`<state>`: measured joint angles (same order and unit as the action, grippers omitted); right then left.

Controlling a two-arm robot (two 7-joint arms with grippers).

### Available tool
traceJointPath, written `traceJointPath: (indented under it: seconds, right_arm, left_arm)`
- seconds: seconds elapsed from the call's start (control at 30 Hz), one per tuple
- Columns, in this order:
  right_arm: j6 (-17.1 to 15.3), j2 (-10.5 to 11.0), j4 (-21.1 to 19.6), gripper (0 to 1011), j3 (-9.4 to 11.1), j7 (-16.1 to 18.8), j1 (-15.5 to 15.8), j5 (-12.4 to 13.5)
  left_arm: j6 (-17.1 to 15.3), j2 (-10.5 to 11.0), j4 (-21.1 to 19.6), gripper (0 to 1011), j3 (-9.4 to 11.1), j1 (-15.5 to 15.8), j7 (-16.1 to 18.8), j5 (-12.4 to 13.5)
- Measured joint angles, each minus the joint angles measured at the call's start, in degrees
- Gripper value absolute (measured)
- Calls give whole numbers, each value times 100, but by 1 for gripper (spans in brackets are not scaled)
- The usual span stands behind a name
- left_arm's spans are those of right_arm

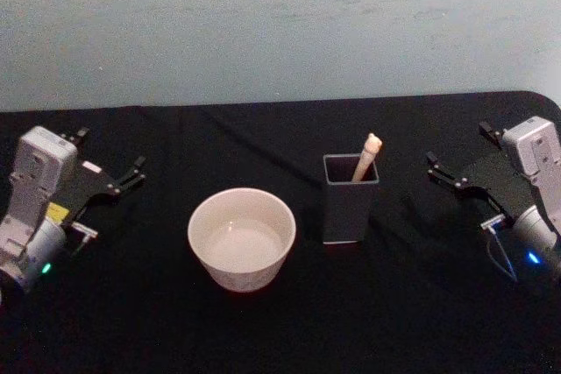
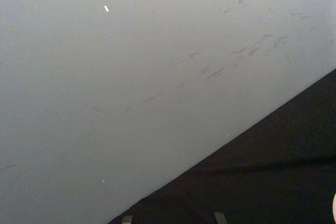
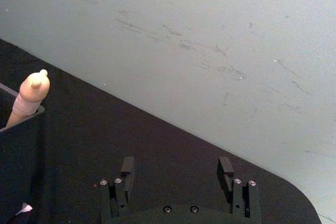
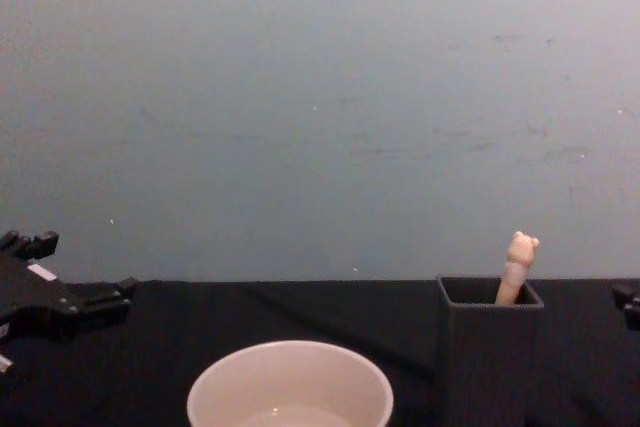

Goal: Pick up the stirring spoon with one hand, stir inside the cup, then place it back in its original position.

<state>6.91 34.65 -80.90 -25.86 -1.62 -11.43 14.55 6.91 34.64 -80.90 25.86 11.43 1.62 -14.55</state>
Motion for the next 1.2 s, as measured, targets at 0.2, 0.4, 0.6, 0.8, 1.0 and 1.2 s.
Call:
traceJointPath:
  seconds: [0.2,0.4,0.6,0.8,1.0,1.2]
  right_arm:
    - [0,0,0,1000,0,0,0,0]
    - [0,0,0,1000,0,0,0,0]
    - [0,0,0,1000,0,0,0,0]
    - [0,0,0,1000,0,0,0,0]
    - [0,0,0,1000,0,0,0,0]
    - [0,0,0,1000,0,0,0,0]
  left_arm:
    - [0,0,0,1001,0,0,0,0]
    - [0,0,0,1001,0,0,0,0]
    - [0,0,0,1001,0,0,0,0]
    - [0,0,0,1001,0,0,0,0]
    - [0,0,0,1002,0,0,0,0]
    - [0,0,0,1001,0,0,0,0]
